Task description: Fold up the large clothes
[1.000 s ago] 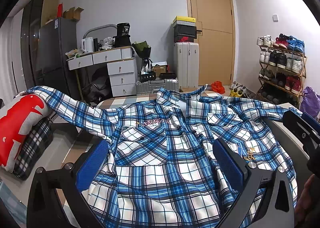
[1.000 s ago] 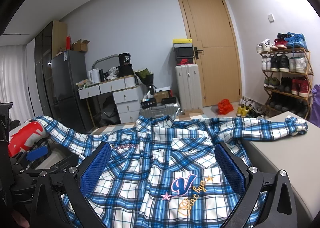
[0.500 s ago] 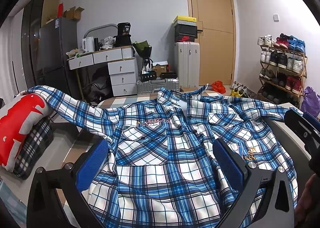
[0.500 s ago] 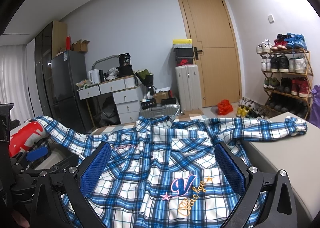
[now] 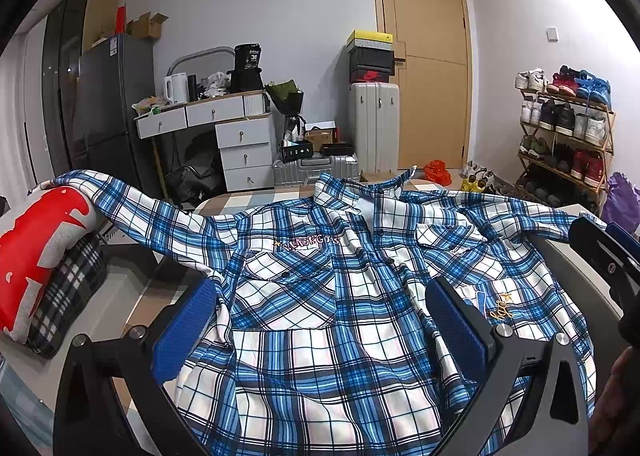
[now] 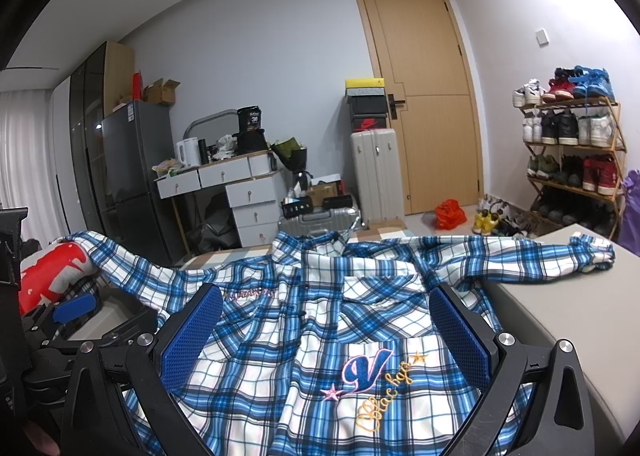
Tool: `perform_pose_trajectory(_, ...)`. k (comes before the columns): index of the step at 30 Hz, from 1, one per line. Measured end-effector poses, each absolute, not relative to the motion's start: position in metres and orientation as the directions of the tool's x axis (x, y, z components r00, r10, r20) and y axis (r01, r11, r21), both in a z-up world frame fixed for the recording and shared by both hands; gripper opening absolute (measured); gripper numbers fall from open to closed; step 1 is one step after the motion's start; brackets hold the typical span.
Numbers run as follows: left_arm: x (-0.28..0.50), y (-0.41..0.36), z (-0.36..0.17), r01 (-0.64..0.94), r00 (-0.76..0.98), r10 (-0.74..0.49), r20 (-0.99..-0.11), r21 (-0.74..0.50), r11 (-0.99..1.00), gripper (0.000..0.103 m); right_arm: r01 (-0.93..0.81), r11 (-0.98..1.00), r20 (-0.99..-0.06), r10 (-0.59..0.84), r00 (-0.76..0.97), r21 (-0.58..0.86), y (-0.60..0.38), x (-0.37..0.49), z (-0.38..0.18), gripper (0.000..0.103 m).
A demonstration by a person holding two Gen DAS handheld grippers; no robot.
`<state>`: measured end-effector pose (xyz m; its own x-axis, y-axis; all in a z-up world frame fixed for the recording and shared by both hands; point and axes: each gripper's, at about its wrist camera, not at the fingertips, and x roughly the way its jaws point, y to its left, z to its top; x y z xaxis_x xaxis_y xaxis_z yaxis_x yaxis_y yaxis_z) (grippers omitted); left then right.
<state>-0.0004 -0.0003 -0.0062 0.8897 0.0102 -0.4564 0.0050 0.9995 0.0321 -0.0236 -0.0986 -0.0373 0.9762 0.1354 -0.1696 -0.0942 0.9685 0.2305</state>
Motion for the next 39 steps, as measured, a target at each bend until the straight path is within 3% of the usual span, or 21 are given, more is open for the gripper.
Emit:
perform_pose_trajectory(7,0.000,-0.002,-0.008,0.009,0.885,0.008,-0.465,0.034,0.999,0.102,-0.099,0.966,-0.173,0.142,0.975,0.238,-0.099,-0.023,-0.037,0.103)
perform_pose_trajectory(12,0.001,-0.002,-0.010,0.019,0.878,0.006,-0.478,0.047,0.999,0.102,-0.091,0.940,-0.209,0.166,0.964,0.328,-0.131,-0.009,-0.032,0.103)
perform_pose_trajectory(16,0.003,-0.001,-0.015,0.036,0.864,-0.003,-0.504,0.057,0.998,0.102,-0.061,0.921,-0.296,0.186,0.937,0.385,-0.185,0.009,-0.024,0.103)
perform_pose_trajectory(21,0.006,-0.002,-0.020,0.062,0.848,-0.011,-0.530,0.078,0.995,0.102,0.106,0.923,-0.386,0.050,0.921,0.370,-0.287,0.032,-0.007,0.103)
perform_pose_trajectory(27,0.010,-0.007,-0.029,0.084,0.834,-0.004,-0.552,0.120,0.989,0.102,0.383,0.880,-0.619,-0.138,0.773,0.282,-0.437,0.093,-0.020,0.103)
perform_pose_trajectory(30,0.015,-0.011,-0.036,0.096,0.823,0.006,-0.569,0.149,0.984,0.102,0.459,0.853,-0.755,-0.125,0.643,0.249,-0.490,0.134,-0.047,0.103)
perform_pose_trajectory(36,0.024,-0.020,-0.049,0.116,0.806,0.030,-0.592,0.208,0.971,0.102,0.494,0.811,-0.822,-0.028,0.568,0.314,-0.543,0.185,-0.098,0.103)
perform_pose_trajectory(39,0.028,-0.019,-0.052,0.121,0.803,0.037,-0.595,0.222,0.967,0.102,0.471,0.841,-0.864,-0.007,0.503,0.267,-0.547,0.208,-0.115,0.085)
